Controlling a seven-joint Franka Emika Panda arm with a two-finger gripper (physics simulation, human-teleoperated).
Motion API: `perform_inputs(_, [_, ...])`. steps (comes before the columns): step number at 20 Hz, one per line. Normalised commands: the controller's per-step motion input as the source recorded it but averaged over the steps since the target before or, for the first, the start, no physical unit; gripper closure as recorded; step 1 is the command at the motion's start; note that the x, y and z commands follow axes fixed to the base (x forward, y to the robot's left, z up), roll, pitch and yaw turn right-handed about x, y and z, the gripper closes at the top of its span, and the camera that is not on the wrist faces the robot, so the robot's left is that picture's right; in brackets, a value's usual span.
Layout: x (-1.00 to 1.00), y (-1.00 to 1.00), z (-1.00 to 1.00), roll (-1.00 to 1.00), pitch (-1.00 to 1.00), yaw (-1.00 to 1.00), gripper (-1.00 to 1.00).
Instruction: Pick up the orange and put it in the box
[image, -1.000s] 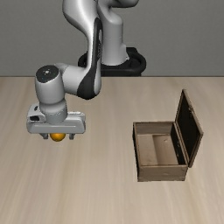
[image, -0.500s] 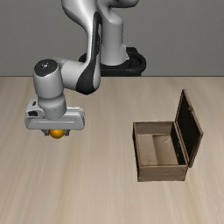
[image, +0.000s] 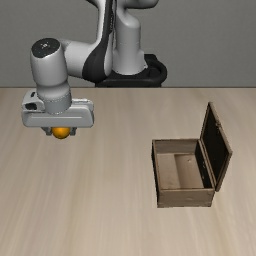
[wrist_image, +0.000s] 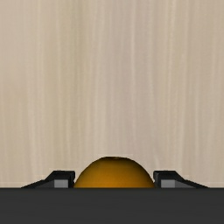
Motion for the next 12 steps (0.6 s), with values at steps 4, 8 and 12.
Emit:
perform_inputs(4, [0.0,0.0,1.0,0.0,0.0,0.0,1.0])
perform_inputs(8, [0.0,0.0,1.0,0.0,0.0,0.0,1.0])
perform_inputs(12, [0.0,0.5,0.5,0.0,0.0,0.0,1.0])
